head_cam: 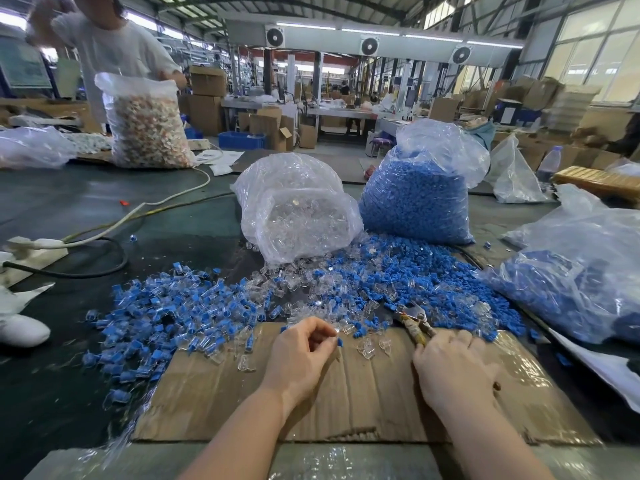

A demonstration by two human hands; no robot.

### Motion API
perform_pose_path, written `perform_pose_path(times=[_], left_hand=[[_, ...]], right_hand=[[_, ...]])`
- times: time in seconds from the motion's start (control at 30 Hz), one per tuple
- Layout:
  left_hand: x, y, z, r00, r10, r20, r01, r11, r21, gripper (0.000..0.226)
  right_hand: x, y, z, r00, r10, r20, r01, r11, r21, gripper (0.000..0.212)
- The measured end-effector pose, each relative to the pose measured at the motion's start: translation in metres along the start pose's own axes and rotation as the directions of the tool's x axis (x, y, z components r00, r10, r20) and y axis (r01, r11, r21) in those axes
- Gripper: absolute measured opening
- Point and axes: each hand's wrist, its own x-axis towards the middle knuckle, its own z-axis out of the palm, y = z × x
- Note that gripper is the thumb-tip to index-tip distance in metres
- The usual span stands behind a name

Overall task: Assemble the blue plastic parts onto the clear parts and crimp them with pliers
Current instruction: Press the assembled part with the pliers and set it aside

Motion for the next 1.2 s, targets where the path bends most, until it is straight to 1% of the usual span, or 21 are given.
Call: perform_pose_path(times=[0.07, 0.13, 0.17, 0.2, 0.23, 0.27, 0.3, 0.33, 0.37, 0.4, 0.47, 0.53, 0.6, 0.7, 0.8, 0.93, 1.2], left_hand=[[0.0, 0.0, -0.001, 1.0, -0.011, -0.008, 0.011, 1.0, -0.019, 0.012], [0.001, 0.0, -0.001, 1.0, -0.022, -0.011, 0.022, 0.999, -0.041, 0.009], [0.002, 0.0, -0.002, 0.999, -0.03, -0.012, 0.029, 0.998, -0.057, 0.008], [0.004, 0.0, -0.002, 0.999, -0.045, -0.014, 0.044, 0.996, -0.081, 0.008], [0.005, 0.001, -0.003, 0.997, -0.073, -0.018, 0.07, 0.99, -0.122, 0.008], [0.007, 0.001, -0.004, 0.993, -0.116, -0.022, 0.11, 0.976, -0.187, 0.008], [0.01, 0.002, -0.005, 0.984, -0.175, -0.022, 0.162, 0.946, -0.279, 0.007], [0.012, 0.004, -0.007, 0.971, -0.24, -0.013, 0.216, 0.895, -0.39, 0.007], [0.014, 0.005, -0.008, 0.955, -0.298, -0.001, 0.259, 0.832, -0.49, 0.007], [0.017, 0.005, -0.01, 0.941, -0.338, 0.001, 0.282, 0.784, -0.553, 0.007], [0.021, 0.005, -0.012, 0.928, -0.374, 0.002, 0.301, 0.743, -0.598, 0.007], [0.023, 0.004, -0.013, 0.92, -0.391, 0.0, 0.308, 0.724, -0.617, 0.006], [0.026, 0.003, -0.013, 0.913, -0.406, -0.03, 0.308, 0.738, -0.6, 0.006], [0.028, 0.003, -0.014, 0.904, -0.423, -0.058, 0.317, 0.756, -0.573, 0.007], [0.028, 0.005, -0.015, 0.9, -0.428, -0.083, 0.316, 0.772, -0.551, 0.007], [0.03, 0.01, -0.017, 0.902, -0.415, -0.121, 0.315, 0.822, -0.474, 0.007], [0.031, 0.015, -0.019, 0.891, -0.443, -0.099, 0.34, 0.796, -0.501, 0.008]], right_hand=[[0.005, 0.002, -0.002, 0.999, -0.037, 0.022, 0.037, 0.999, 0.016, 0.031], [0.009, 0.005, -0.007, 0.993, -0.115, 0.038, 0.112, 0.992, 0.064, 0.026], [0.01, 0.006, -0.011, 0.987, -0.153, 0.047, 0.145, 0.979, 0.142, 0.027], [0.009, 0.007, -0.016, 0.982, -0.176, 0.064, 0.151, 0.946, 0.286, 0.029], [0.007, 0.007, -0.021, 0.973, -0.209, 0.103, 0.139, 0.875, 0.464, 0.03], [0.003, 0.007, -0.027, 0.948, -0.267, 0.171, 0.101, 0.765, 0.636, 0.026], [-0.001, 0.005, -0.034, 0.907, -0.341, 0.248, 0.043, 0.66, 0.75, 0.02], [-0.004, 0.004, -0.037, 0.863, -0.407, 0.3, 0.006, 0.602, 0.799, 0.015], [-0.007, 0.001, -0.038, 0.824, -0.457, 0.333, -0.011, 0.576, 0.817, 0.016], [-0.01, -0.003, -0.038, 0.801, -0.486, 0.349, -0.011, 0.57, 0.821, 0.017], [-0.015, -0.012, -0.041, 0.788, -0.491, 0.37, -0.03, 0.571, 0.821, 0.01], [-0.017, -0.018, -0.043, 0.771, -0.48, 0.419, -0.092, 0.567, 0.818, 0.01], [-0.018, -0.023, -0.044, 0.755, -0.478, 0.449, -0.119, 0.573, 0.811, 0.011], [-0.02, -0.027, -0.049, 0.73, -0.473, 0.494, -0.134, 0.609, 0.782, 0.012], [-0.019, -0.029, -0.051, 0.71, -0.487, 0.509, -0.178, 0.575, 0.799, 0.015], [-0.018, -0.029, -0.054, 0.695, -0.524, 0.493, -0.139, 0.574, 0.807, 0.012], [-0.017, -0.026, -0.057, 0.694, -0.549, 0.465, -0.079, 0.584, 0.808, 0.014]])
